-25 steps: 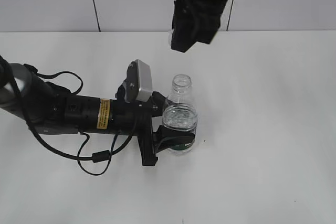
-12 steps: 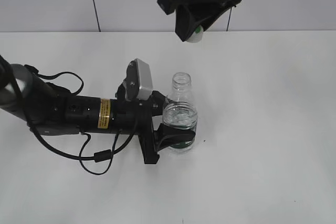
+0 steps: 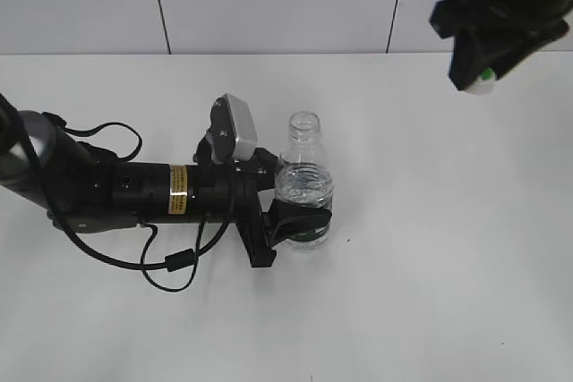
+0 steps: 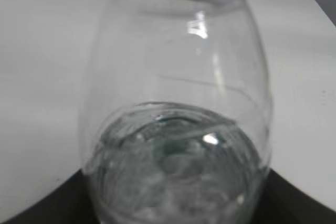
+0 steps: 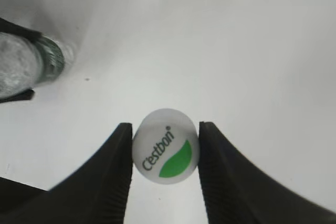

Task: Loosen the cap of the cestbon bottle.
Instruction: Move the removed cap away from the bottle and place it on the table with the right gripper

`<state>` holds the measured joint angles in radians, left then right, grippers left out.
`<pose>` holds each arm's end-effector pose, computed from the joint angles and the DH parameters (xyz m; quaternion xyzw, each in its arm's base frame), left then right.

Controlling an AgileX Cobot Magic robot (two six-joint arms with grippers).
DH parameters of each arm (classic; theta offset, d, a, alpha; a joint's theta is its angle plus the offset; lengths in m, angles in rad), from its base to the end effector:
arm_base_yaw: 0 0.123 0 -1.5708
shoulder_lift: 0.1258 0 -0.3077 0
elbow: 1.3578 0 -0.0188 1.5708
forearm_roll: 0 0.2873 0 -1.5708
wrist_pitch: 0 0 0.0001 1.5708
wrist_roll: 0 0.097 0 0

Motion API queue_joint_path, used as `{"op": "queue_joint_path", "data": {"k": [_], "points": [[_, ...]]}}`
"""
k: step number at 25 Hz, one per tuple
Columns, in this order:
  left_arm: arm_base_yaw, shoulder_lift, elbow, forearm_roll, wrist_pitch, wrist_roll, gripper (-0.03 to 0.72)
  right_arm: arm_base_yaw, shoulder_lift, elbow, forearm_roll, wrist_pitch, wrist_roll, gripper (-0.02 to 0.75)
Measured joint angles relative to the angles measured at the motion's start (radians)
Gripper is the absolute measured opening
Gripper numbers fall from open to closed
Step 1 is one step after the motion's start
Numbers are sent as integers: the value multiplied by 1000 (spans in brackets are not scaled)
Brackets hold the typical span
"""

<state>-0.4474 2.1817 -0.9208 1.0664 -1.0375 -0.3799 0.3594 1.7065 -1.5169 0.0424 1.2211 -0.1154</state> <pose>0.3213 -0.2353 0.0633 0.5041 0.6323 -0.3740 0.4540 0.3646 0.1411 0.3156 -0.2287 0.9654 0.0355 0.1199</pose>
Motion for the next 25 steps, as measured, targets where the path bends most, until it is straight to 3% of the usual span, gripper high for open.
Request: {"op": "queue_joint_path", "data": {"k": [7, 15, 25], "points": [[0, 0, 0, -71, 12, 77, 412, -128, -38, 213, 0, -127, 0, 294], [0, 0, 1, -201, 47, 120, 412, -136, 6, 427, 21, -437, 0, 294], [0, 0, 1, -251, 61, 126, 412, -136, 202, 445, 56, -621, 0, 294]]}}
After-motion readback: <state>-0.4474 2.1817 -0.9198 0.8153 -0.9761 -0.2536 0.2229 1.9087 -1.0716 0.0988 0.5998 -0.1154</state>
